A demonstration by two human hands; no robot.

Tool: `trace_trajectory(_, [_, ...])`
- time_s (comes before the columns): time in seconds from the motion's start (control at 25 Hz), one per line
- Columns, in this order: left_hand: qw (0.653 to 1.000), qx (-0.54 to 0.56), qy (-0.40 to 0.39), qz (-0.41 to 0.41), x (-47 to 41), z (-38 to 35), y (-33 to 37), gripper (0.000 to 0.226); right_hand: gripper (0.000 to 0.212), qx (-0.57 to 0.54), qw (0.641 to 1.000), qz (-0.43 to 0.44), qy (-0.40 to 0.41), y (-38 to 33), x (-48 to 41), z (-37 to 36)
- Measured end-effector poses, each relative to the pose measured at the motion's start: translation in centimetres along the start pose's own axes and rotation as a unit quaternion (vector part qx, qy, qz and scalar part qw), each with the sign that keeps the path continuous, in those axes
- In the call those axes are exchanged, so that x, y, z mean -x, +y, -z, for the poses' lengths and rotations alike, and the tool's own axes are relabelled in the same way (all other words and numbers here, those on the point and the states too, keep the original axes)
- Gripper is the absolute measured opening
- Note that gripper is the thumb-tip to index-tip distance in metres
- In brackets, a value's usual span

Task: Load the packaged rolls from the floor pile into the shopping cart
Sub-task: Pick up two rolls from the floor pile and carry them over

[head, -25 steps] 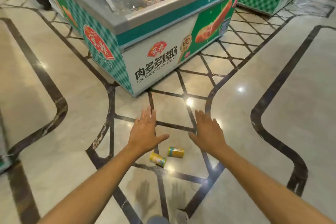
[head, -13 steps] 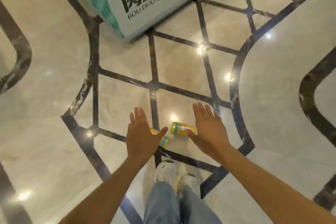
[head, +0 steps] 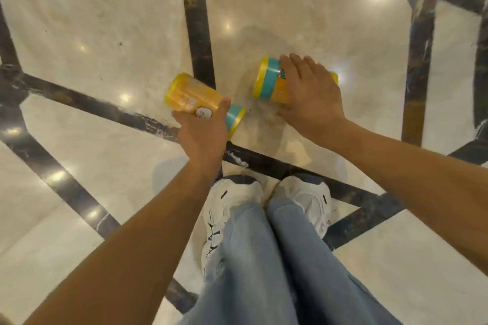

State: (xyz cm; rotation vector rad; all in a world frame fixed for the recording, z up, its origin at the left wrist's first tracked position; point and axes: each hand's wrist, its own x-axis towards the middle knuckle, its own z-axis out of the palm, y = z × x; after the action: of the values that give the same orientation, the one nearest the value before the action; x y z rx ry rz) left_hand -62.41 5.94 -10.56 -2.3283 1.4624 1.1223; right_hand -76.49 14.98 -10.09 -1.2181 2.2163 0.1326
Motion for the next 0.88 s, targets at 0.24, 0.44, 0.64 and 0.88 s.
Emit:
trace_trajectory(0.24, [0.999,0.024,0.008,-0.022,1.2,0.6,2.0,0.095,0.074,-0.014,0.998,-0.04,0.047,0.0,0.3,1.4])
trace_trajectory(0.44, [0.984,-0.073,-0.009,-0.161,9.6,9.5,7.9,0.094,0.072,-0.143,0.977,-0.128,0.095,-2.2,6.0,11.9])
trace_trajectory(0.64, [0.949,-0.101,-0.01,-0.298,20.4,20.8,17.1,0.097,0.067,-0.235,0.936,-0.172,0.197,-4.2,12.0,27.9])
trace_trajectory(0.88, [0.888,-0.02,0.013,-0.458,36.3,35.1,32.1,0.096,0.065,-0.304,0.86,-0.187,0.364,-4.1,21.6,53.0])
